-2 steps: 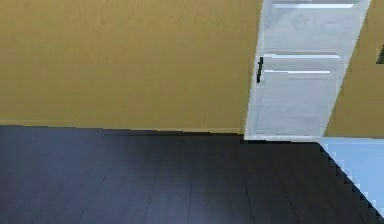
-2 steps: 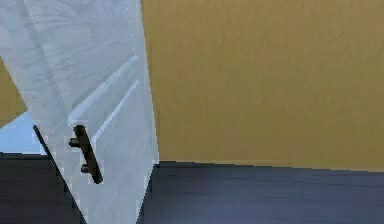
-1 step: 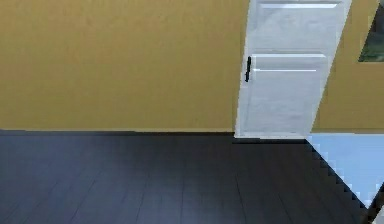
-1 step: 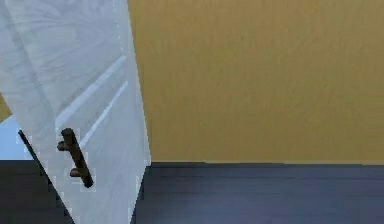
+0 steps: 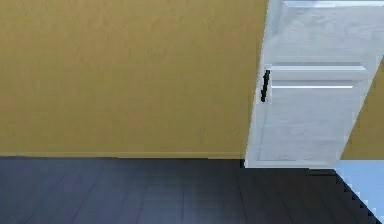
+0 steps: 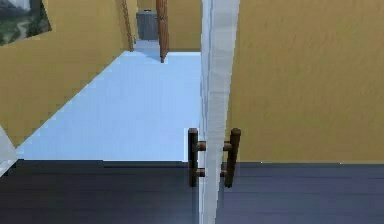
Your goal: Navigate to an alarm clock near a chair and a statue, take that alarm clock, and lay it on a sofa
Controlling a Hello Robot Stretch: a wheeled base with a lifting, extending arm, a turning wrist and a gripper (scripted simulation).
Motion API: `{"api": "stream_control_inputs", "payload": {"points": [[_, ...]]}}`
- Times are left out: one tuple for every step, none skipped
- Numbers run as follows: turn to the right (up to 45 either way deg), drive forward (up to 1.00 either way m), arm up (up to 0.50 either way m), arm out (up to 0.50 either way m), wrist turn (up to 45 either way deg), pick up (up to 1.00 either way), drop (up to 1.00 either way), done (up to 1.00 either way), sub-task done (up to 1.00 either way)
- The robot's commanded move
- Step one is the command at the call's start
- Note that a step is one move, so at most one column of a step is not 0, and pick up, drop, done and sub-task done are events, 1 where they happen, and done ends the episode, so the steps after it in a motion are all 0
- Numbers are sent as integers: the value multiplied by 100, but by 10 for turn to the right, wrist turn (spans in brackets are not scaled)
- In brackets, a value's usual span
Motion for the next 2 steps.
{"api": "stream_control_inputs", "payload": {"points": [[0, 25, 0, 0, 0, 0, 0, 0, 0], [420, 0, 0, 0, 0, 0, 0, 0, 0]]}}
